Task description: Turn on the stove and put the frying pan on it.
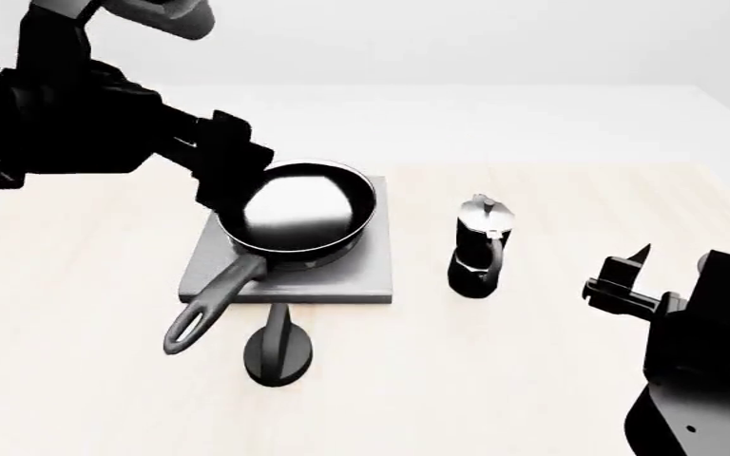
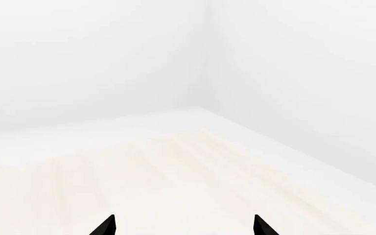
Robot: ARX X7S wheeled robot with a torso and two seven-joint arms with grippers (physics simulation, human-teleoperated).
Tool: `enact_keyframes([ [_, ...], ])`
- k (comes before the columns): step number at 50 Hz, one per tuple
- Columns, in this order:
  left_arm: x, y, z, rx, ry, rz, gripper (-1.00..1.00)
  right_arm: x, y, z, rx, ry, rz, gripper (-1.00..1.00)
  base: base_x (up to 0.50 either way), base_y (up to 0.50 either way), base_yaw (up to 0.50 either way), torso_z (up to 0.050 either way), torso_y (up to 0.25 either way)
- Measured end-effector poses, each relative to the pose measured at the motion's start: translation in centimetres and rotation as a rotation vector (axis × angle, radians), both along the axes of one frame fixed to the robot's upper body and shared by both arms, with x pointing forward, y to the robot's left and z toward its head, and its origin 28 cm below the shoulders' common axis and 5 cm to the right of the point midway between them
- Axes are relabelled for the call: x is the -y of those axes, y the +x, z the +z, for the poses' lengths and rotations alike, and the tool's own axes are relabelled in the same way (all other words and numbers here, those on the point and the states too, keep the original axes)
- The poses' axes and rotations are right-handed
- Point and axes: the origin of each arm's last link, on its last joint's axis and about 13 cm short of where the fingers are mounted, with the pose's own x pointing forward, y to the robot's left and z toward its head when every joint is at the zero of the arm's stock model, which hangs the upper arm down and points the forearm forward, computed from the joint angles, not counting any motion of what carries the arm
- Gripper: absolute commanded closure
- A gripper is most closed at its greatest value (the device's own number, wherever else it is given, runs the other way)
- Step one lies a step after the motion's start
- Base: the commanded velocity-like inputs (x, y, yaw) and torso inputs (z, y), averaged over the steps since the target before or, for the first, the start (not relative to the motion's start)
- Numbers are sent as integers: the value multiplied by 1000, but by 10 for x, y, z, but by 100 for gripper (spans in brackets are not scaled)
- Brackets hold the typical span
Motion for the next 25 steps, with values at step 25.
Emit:
enact_keyframes([
  [25, 20, -40, -82, 449, -55, -95, -100, -26, -14, 23, 310, -147, 332, -100, 0, 0, 0, 0, 0],
])
